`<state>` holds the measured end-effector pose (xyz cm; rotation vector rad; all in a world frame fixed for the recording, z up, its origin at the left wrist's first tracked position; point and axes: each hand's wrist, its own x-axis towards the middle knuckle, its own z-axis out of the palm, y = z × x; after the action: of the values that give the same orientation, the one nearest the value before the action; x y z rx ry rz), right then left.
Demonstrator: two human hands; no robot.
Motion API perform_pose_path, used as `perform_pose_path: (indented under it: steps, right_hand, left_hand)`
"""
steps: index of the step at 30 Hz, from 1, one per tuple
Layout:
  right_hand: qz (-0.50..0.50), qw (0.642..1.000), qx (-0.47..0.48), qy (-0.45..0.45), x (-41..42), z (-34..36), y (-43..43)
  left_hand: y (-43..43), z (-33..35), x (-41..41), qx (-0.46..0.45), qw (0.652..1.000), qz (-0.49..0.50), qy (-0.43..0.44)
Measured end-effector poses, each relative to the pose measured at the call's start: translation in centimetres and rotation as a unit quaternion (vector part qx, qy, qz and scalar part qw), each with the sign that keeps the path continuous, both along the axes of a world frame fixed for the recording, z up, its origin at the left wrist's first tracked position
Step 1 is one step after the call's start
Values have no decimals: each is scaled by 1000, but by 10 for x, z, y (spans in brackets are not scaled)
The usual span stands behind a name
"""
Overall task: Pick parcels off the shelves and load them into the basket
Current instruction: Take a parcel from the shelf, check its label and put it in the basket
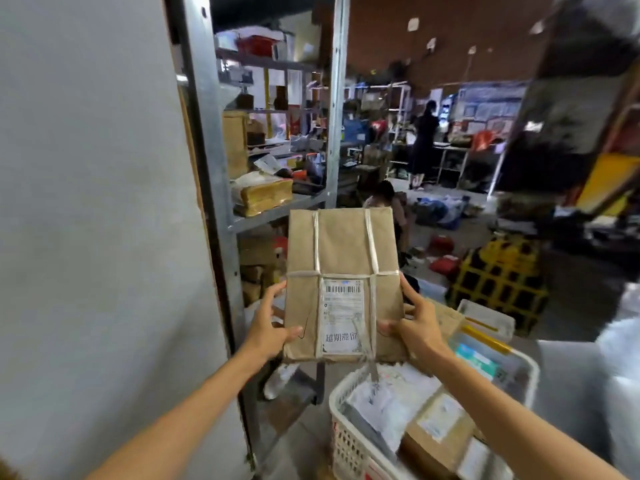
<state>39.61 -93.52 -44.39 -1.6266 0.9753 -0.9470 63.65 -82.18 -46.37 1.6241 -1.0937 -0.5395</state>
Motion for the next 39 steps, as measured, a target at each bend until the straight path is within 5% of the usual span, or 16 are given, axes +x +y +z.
perform_pose_path:
  steps: [17, 29, 39]
  right_hand:
    - [-264, 963, 61, -4, -107, -55, -91]
    - [-418, 888, 186, 46, -135, -114, -122]
    - [-486, 816, 304, 75, -173, -205, -143]
  left_hand:
    - [-234, -56, -85, 92, 955, -274, 67]
    - [-330, -122, -127, 226, 878, -407, 114]
    - [-355, -220, -186, 324, 842, -417, 105]
